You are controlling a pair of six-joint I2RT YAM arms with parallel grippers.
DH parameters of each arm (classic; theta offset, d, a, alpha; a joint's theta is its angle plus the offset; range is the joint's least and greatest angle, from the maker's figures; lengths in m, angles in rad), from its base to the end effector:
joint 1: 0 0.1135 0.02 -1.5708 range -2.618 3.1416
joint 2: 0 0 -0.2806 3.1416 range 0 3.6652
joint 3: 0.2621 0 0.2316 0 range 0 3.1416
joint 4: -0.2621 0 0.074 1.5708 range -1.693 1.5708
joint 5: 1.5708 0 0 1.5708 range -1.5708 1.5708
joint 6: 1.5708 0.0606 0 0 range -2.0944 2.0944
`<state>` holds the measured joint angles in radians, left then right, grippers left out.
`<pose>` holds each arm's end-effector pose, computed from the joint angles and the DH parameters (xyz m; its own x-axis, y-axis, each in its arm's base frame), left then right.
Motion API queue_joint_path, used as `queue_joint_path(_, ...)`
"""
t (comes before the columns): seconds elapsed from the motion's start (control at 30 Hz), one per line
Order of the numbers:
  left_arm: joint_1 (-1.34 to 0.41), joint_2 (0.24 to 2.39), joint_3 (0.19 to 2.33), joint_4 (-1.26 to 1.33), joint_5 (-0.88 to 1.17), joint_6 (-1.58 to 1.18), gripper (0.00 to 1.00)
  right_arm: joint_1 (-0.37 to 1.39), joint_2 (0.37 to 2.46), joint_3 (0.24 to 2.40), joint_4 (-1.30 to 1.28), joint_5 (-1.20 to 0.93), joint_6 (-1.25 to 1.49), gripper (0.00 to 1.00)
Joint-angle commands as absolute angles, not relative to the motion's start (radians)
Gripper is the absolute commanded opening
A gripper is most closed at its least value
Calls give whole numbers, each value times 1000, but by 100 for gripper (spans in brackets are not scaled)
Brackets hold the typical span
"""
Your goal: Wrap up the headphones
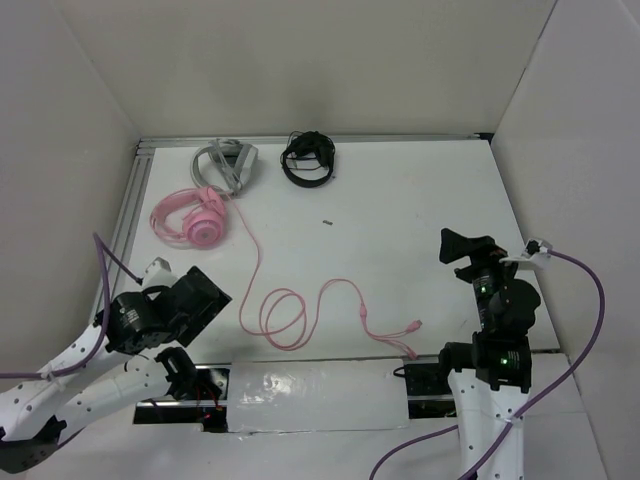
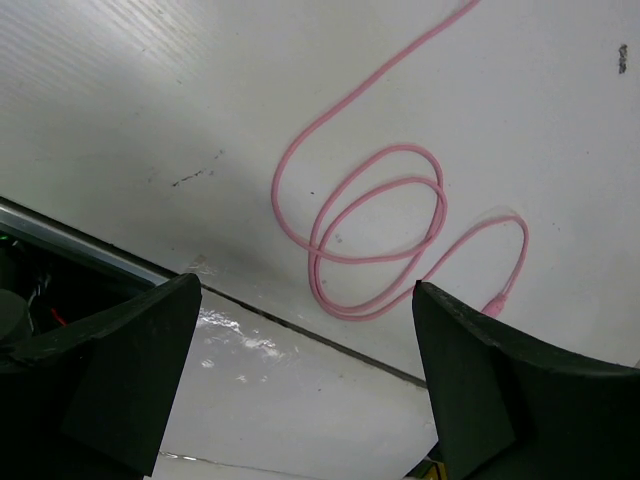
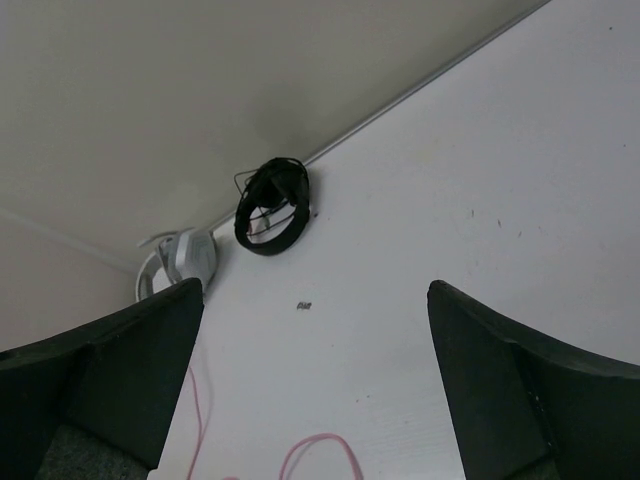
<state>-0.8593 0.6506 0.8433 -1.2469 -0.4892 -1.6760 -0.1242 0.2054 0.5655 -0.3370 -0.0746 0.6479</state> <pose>0.0658 -0.0327 0.2743 -0.4545 -0.8172 -0.3545 -0.6189 0.5759 -0.5341 0.0679 -0.0039 0.3088 0.0482 0.6005 -0.7982 0.0257 0.7981 0.6020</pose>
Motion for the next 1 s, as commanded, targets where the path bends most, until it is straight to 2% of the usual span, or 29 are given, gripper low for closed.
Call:
queue_joint_path(0.0,-836,673,834,-1284,-528,-1718,99,-121,219,561,-299,-136,623,100)
queue_joint_path(0.07,-793,698,828,-1257,-532,-1685,99,-121,241,563,-281,-185,601,100)
queue_joint_path(0.13,-732,724,810,-1104,-516,-1513,99,-120,261,560,-270,-204,603,100)
queue_joint_path(0.2,-491,767,761,-841,-304,-1232,99,-120,278,566,-287,-181,603,100)
queue_joint_path(0.23,-418,784,761,-756,-302,-1135,99,-120,287,569,-291,-176,598,100)
queue_joint_path(0.27,-340,804,740,-699,-167,-1049,99,-120,293,572,-299,-166,591,100)
queue_joint_path(0.3,-268,843,735,-628,-106,-1017,99,-120,308,578,-302,-160,575,100)
queue_joint_path(0.33,-124,859,732,-606,-60,-991,99,-120,320,583,-310,-155,565,100)
queue_joint_path(0.43,54,925,756,-540,58,-922,99,-120,370,617,-321,-173,552,100)
queue_joint_path(0.53,115,1005,819,-532,92,-891,99,-120,391,600,-254,-189,564,100)
queue_joint_path(0.67,138,1139,916,-577,5,-917,99,-120,397,529,-164,-169,575,100)
queue_joint_path(0.77,185,1210,971,-583,-35,-934,99,-120,391,520,-160,-97,613,100)
queue_joint_path(0.97,353,1345,1086,-572,-9,-960,99,-121,408,537,-161,-84,578,100)
